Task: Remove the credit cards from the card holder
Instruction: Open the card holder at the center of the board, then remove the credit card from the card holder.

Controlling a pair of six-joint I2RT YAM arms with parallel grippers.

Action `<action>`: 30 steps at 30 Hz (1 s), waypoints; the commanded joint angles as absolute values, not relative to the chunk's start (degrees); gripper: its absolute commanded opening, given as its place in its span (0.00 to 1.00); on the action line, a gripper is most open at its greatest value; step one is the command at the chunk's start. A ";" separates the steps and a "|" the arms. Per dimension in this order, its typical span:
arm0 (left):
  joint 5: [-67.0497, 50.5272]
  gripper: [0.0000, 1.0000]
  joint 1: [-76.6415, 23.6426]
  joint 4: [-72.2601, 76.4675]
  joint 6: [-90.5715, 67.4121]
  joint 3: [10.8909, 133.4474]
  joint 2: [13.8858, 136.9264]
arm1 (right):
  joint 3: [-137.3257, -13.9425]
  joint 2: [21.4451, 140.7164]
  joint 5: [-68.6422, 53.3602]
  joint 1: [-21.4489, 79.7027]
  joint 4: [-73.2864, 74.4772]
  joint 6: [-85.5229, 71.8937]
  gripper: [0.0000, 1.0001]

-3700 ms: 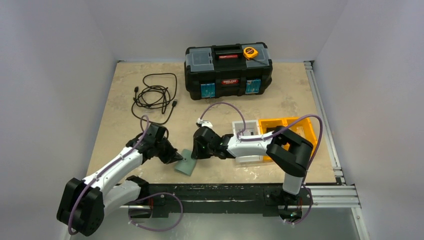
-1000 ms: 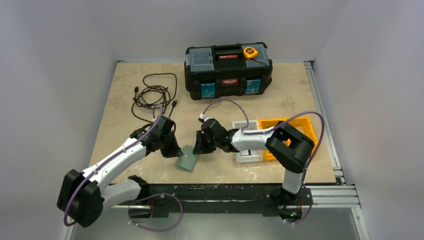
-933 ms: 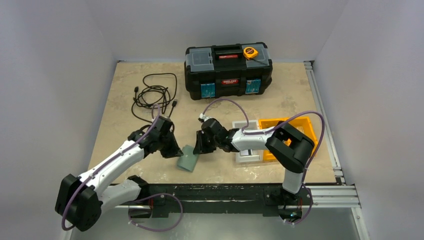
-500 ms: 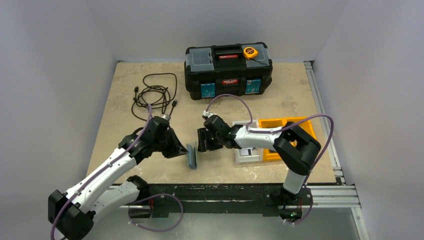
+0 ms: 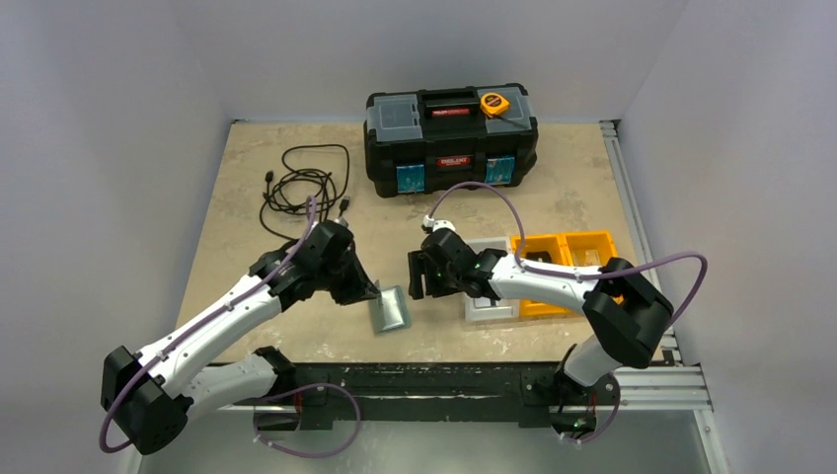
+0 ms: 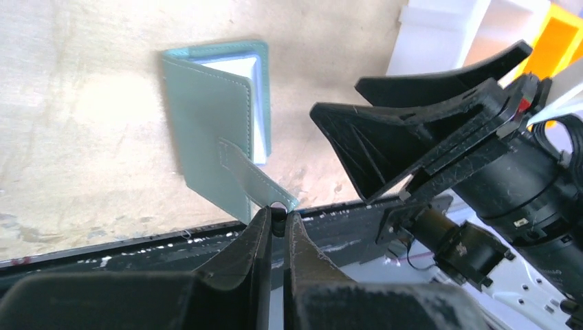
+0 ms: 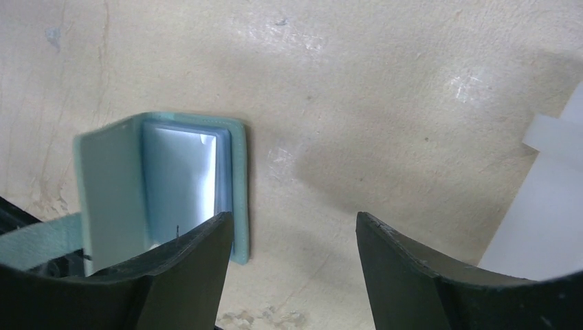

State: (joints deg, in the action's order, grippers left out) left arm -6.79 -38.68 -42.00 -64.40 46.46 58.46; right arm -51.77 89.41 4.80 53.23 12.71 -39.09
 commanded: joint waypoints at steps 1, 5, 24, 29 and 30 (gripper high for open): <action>2.84 0.00 -38.74 -47.99 -63.29 50.49 57.64 | -50.79 88.35 5.48 53.15 12.13 -39.29 0.66; 9.81 0.00 -37.06 -54.96 -62.19 47.49 56.44 | -50.27 89.68 3.21 53.23 10.04 -39.68 0.62; 7.35 0.00 -31.35 -42.45 -64.42 38.14 75.58 | -53.86 92.34 2.33 56.88 9.20 -41.17 0.45; 5.69 0.00 -31.72 -39.38 -63.75 37.93 78.35 | -55.06 92.57 2.77 57.30 9.78 -41.18 0.44; 5.63 0.00 -31.68 -39.08 -63.66 37.89 78.53 | -55.32 93.17 2.72 57.30 9.96 -41.17 0.44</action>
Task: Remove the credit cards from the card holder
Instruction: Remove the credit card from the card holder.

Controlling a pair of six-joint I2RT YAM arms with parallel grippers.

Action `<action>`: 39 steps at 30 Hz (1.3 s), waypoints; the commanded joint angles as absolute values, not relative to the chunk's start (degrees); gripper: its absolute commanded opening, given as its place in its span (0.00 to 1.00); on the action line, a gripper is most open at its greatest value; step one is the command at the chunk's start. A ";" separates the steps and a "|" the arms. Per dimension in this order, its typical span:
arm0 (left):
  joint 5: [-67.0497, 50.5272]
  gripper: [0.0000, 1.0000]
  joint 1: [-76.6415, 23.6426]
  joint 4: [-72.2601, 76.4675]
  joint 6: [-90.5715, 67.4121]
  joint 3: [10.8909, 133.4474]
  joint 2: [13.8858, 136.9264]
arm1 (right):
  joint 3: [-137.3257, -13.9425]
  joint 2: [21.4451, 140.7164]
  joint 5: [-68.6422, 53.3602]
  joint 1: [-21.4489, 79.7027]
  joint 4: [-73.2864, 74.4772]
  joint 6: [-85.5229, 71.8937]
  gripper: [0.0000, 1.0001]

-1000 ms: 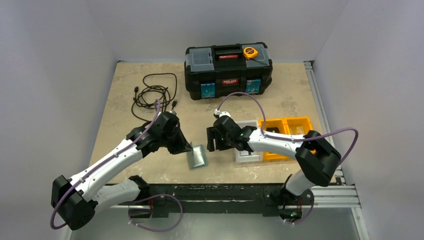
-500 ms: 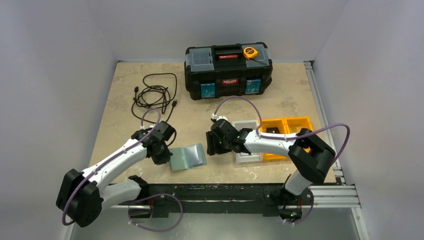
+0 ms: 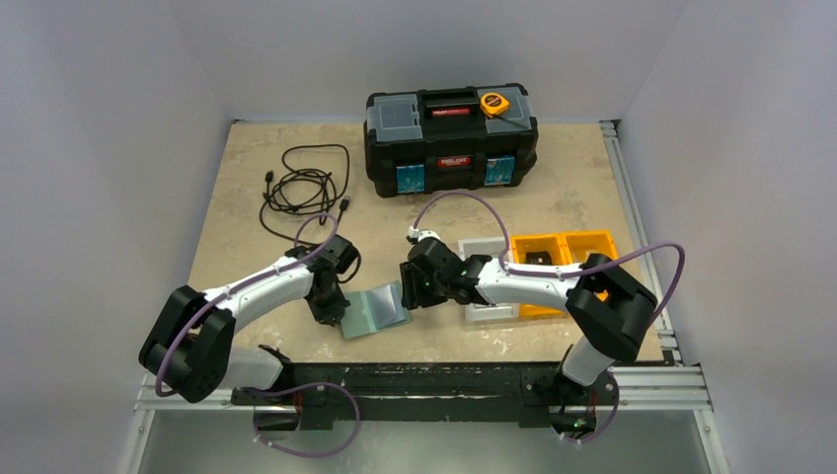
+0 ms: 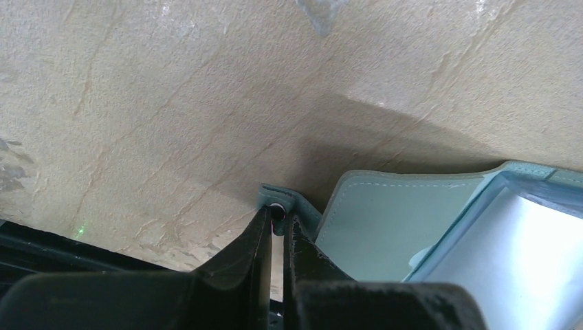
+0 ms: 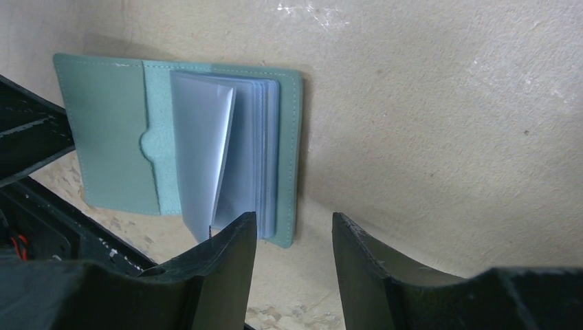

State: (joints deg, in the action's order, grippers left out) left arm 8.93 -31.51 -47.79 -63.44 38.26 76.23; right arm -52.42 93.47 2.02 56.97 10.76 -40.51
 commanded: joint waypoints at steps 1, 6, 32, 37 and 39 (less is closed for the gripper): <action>5.67 0.00 -31.71 -38.91 -63.49 37.82 78.61 | -55.92 93.66 2.52 57.30 10.08 -41.14 0.43; 5.80 0.00 -31.65 -38.95 -61.74 38.01 77.86 | -58.25 95.57 1.76 58.10 10.08 -41.39 0.42; 11.49 0.38 -31.66 -53.55 -52.01 42.02 54.42 | -71.34 108.67 -3.21 63.02 9.49 -45.38 0.38; 9.08 0.38 -31.71 -54.91 -51.65 43.51 50.27 | -72.24 111.30 -4.30 63.06 8.55 -46.16 0.38; 6.77 0.38 -31.68 -53.74 -51.32 43.88 49.38 | -71.71 110.16 -4.01 63.10 8.27 -46.29 0.39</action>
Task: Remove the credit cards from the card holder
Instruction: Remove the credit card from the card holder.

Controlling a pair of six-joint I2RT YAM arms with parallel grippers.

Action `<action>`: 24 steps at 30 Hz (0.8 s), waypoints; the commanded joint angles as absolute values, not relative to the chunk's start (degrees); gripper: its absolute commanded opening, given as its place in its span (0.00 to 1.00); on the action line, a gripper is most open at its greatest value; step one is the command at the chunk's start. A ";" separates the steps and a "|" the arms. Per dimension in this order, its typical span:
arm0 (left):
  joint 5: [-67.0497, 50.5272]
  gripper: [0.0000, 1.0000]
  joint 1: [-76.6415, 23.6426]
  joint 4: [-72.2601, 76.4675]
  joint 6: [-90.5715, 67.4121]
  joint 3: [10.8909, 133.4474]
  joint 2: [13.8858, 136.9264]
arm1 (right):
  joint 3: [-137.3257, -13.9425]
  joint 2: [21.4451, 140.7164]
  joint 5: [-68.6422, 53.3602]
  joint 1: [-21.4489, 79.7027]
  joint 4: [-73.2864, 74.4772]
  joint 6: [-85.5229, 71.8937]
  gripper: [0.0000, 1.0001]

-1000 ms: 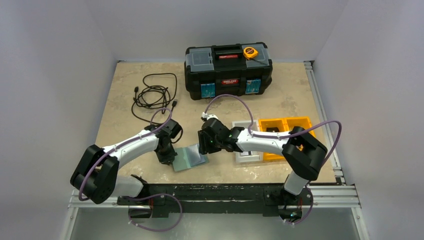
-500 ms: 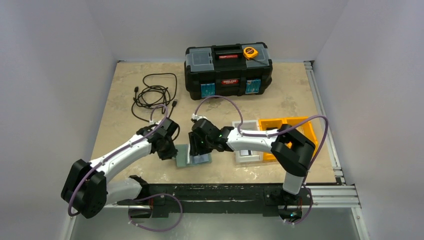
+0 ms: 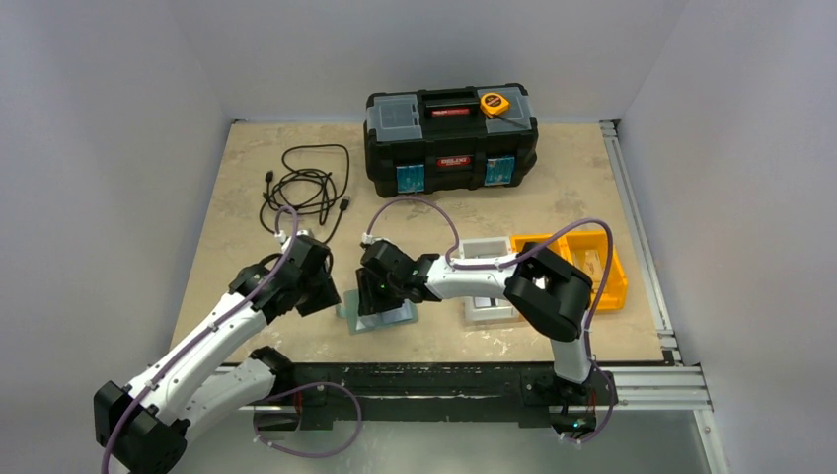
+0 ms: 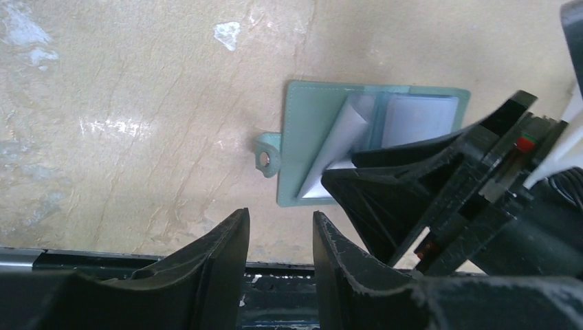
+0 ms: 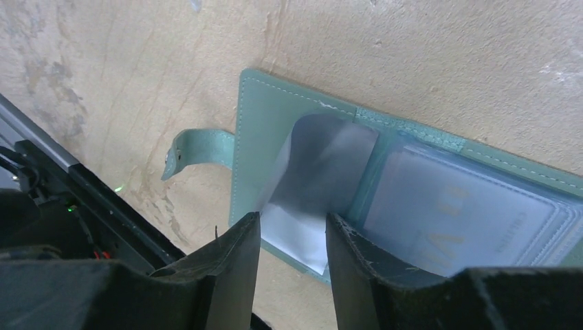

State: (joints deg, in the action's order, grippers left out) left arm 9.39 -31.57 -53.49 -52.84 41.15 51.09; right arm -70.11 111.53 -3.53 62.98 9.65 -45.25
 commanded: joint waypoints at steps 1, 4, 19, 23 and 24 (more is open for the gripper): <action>5.37 0.38 -31.69 -53.06 -51.14 44.17 49.34 | -71.20 109.13 -4.28 63.09 8.02 -46.70 0.41; 1.95 0.38 -31.74 -50.92 -51.23 45.18 50.17 | -69.70 104.34 -1.61 62.89 9.03 -47.24 0.48; 3.41 0.37 -42.05 -45.47 -52.53 54.84 64.46 | -52.15 85.41 2.00 50.42 10.03 -47.02 0.52; 9.09 0.37 -46.32 -47.12 -52.00 59.03 73.38 | -46.72 79.05 3.67 47.52 10.90 -46.42 0.53; 10.38 0.37 -47.22 -47.45 -51.99 59.93 75.65 | -46.14 78.13 4.00 47.42 11.23 -46.41 0.53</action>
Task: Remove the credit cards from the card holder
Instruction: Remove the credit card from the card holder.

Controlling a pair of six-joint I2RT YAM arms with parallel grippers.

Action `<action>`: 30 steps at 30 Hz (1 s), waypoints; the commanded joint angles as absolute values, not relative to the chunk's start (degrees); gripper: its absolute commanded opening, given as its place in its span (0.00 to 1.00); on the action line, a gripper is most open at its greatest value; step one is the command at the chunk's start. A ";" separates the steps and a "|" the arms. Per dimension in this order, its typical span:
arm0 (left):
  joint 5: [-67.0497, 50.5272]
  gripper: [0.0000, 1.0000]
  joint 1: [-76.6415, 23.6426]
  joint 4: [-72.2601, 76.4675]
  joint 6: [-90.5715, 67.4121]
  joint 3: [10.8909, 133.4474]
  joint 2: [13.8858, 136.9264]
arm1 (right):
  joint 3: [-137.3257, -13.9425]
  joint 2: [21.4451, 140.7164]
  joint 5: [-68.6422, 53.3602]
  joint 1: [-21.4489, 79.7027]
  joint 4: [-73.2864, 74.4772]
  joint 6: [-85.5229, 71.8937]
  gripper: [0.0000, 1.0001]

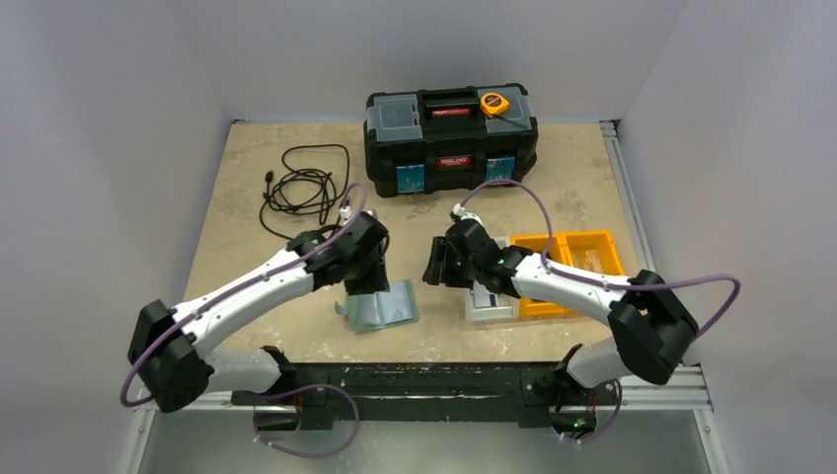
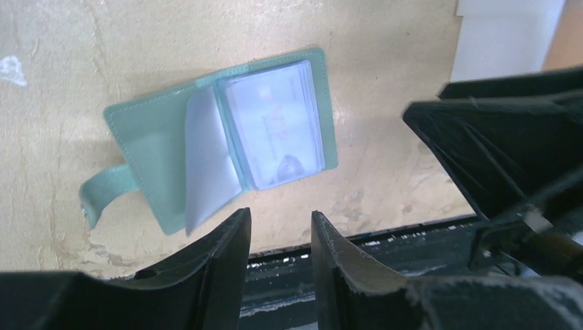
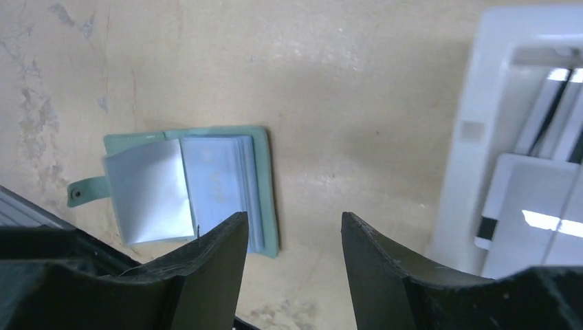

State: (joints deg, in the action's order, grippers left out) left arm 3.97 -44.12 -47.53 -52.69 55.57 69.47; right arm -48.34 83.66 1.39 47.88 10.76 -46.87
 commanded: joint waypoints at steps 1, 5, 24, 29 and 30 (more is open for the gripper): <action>11.16 0.37 -48.06 -47.35 -51.87 60.48 77.71 | -45.54 77.45 3.99 47.37 11.40 -46.48 0.52; 14.56 0.39 -51.17 -46.90 -51.81 62.72 85.68 | -43.36 75.72 3.57 47.37 10.73 -46.82 0.52; 16.29 0.43 -54.14 -40.49 -52.21 58.79 97.77 | -42.04 78.18 2.37 48.23 8.68 -45.72 0.51; 16.11 0.33 -54.14 -38.39 -53.23 55.75 99.42 | -43.12 80.57 2.65 50.61 8.50 -46.26 0.51; 16.02 0.30 -54.14 -38.11 -53.39 55.32 99.55 | -43.27 80.98 2.78 51.07 8.38 -46.50 0.51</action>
State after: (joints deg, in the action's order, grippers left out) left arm 14.63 -53.98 -40.95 -52.53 59.70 96.33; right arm -42.37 79.29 1.98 49.34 8.64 -46.48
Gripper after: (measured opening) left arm 0.356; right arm 0.510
